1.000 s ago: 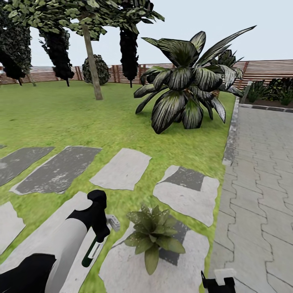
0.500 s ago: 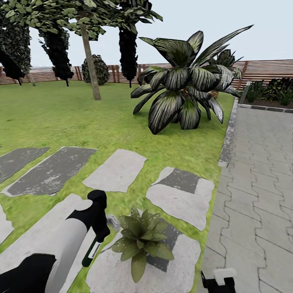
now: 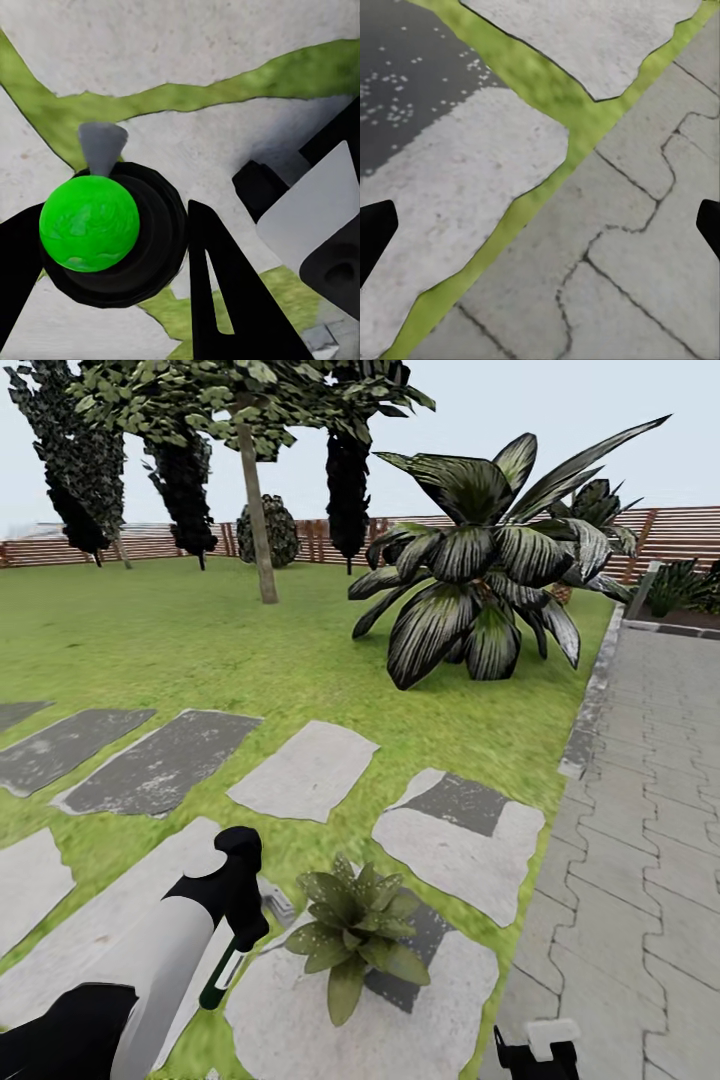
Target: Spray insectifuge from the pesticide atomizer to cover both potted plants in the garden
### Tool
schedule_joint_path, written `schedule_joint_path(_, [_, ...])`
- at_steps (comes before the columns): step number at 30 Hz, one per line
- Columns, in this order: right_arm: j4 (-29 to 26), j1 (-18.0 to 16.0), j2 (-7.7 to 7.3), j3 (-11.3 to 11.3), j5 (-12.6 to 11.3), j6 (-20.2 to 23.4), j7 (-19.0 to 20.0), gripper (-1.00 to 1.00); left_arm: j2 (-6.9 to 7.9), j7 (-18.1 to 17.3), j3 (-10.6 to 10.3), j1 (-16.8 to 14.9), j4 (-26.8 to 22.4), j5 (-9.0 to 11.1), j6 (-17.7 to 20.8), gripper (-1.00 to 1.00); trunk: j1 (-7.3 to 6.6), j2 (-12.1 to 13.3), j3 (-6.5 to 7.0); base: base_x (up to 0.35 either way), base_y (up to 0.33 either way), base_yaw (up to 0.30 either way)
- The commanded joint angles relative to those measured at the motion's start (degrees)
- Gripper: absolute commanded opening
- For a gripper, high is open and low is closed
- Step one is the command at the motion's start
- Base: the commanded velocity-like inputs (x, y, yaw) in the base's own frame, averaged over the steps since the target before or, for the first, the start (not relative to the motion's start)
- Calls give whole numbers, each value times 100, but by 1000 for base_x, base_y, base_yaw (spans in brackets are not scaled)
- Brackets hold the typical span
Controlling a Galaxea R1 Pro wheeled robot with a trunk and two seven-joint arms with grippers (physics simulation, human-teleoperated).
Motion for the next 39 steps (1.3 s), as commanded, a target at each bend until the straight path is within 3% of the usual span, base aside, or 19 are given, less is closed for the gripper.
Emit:
schedule_joint_path(1, [0, -1, -3, 52, -54, -15, -15, 100, -1, -52, -6, -3, -5, -42, 62, -100, -1, -2, -5, -1, 0, 52])
schedule_joint_path(13, [0, -1, -63, 51, -54, -15, -19, 100, 8, -57, 48, -3, 0, -32, 63, -100, -1, -2, -5, 79, -8, 4])
schedule_joint_path(25, [0, -1, -54, 52, -54, -15, -19, 100, -1, -59, 23, -3, 21, 11, 63, -100, -1, -2, -5, 77, -237, 6])
schedule_joint_path(35, [0, -1, -45, 52, -54, -15, -19, 100, 2, -44, 19, -28, -16, 6, 83, -100, -1, -2, -5, -4, -100, 226])
schedule_joint_path(39, [0, -1, -45, 52, -54, -15, -19, 100, -1, -40, -1, -89, -22, -4, 393, -100, -1, -2, -5, 0, 0, 19])
